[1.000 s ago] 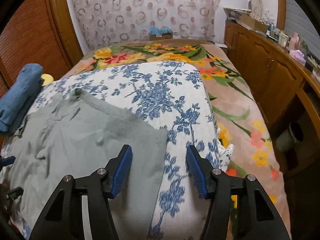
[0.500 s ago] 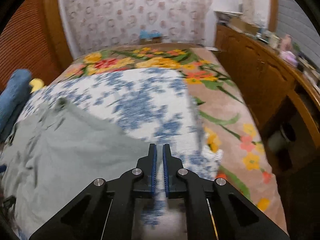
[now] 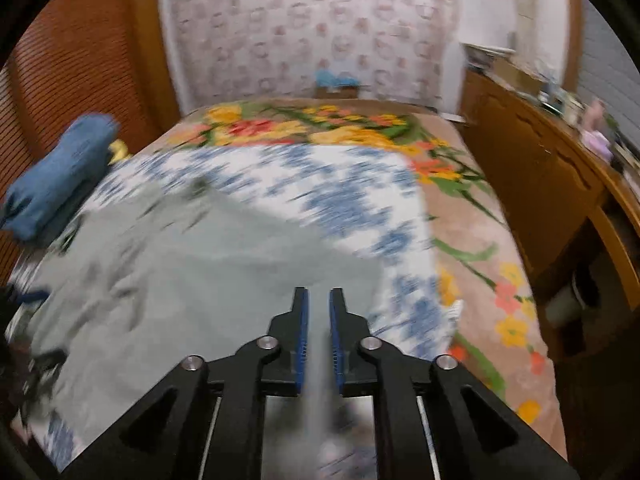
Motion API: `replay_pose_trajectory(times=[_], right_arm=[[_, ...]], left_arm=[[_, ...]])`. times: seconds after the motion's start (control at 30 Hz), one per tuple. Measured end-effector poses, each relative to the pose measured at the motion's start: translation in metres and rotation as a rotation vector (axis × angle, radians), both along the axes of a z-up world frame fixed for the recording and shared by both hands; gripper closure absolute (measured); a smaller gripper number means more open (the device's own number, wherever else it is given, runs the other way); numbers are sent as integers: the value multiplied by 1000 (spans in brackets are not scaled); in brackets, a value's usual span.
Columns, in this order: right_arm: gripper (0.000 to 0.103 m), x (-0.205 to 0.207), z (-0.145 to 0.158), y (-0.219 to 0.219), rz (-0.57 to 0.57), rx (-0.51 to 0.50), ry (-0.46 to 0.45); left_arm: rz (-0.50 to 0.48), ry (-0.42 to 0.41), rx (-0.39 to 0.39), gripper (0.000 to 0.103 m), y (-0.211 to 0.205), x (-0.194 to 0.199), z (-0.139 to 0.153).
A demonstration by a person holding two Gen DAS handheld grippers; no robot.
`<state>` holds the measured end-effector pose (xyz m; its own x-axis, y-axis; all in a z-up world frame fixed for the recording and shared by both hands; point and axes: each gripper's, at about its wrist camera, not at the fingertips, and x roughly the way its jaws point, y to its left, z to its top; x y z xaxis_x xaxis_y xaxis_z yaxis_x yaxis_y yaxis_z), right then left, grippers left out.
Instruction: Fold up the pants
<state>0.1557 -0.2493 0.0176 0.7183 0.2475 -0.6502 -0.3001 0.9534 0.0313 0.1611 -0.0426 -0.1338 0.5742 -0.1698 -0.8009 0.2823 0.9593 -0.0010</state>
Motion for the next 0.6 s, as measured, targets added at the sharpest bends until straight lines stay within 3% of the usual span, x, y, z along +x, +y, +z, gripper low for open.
replay_pose_trajectory(times=[0.27,0.43,0.6], right_arm=[[63,-44,-23,36,131,-30,39],[54,-41,-34,43,91,-106,74],[42,-38,-39,35,22,-74,102]], left_arm=[[0,0,0,0,0,0,0],[0,0,0,0,0,0,0],[2,0,0,0,0,0,0]])
